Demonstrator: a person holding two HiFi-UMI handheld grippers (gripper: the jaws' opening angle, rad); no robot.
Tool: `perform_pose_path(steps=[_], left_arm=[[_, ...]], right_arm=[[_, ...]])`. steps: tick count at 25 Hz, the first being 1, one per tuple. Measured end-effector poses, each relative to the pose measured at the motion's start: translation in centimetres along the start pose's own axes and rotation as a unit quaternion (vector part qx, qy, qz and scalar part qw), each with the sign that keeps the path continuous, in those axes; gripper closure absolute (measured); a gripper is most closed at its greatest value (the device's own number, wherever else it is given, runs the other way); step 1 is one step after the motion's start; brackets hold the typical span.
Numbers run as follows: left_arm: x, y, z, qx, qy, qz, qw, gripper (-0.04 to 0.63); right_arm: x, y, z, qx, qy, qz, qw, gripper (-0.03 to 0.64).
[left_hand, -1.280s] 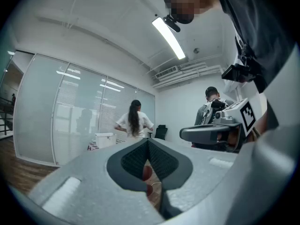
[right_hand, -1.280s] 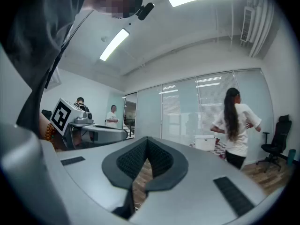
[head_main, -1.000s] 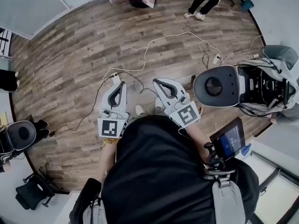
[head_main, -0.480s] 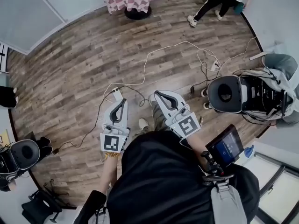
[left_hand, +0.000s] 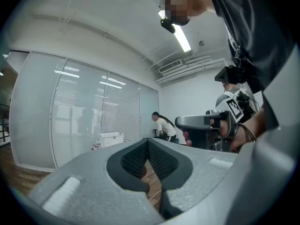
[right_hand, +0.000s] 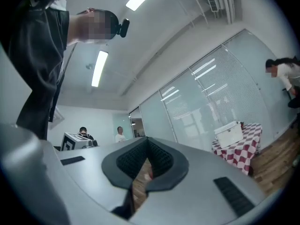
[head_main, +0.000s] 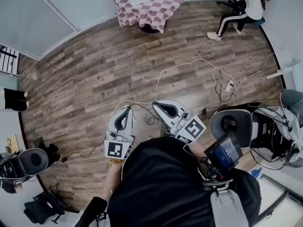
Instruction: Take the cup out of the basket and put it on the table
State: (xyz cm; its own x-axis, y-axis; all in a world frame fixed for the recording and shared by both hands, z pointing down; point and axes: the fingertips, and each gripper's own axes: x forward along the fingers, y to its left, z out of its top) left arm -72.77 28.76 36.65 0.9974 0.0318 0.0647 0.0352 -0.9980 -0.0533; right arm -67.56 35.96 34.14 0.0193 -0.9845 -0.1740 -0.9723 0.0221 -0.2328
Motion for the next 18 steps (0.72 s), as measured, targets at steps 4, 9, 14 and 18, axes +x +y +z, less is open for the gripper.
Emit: perform_pose_path(steps=[4,9,14,18], left_arm=[[6.8,0.3,2.4,0.011,-0.006,-0.024,0.9996,0.597],[13.9,0.5,2.7,-0.009,0.006,-0.039,0.9992,0.597],[19.0,0.1,3.0,-0.015,0.017,-0.051,0.9985,0.597],[21.9,1.1,4.2,-0.027,0.010,-0.045,0.9986,0.597]], right_arm=[[1.6,-5.3,2.1,-0.015,-0.002,0.017,1.000,0.607],[2.3,-11.8,4.2,-0.053,-0.024,-0.011,0.998,0.607],[1.7,-17.3,5.1,-0.039,-0.015,-0.020,0.999,0.607],[2.1,-20.6,5.9,-0.025,-0.016,-0.021,0.999,0.607]])
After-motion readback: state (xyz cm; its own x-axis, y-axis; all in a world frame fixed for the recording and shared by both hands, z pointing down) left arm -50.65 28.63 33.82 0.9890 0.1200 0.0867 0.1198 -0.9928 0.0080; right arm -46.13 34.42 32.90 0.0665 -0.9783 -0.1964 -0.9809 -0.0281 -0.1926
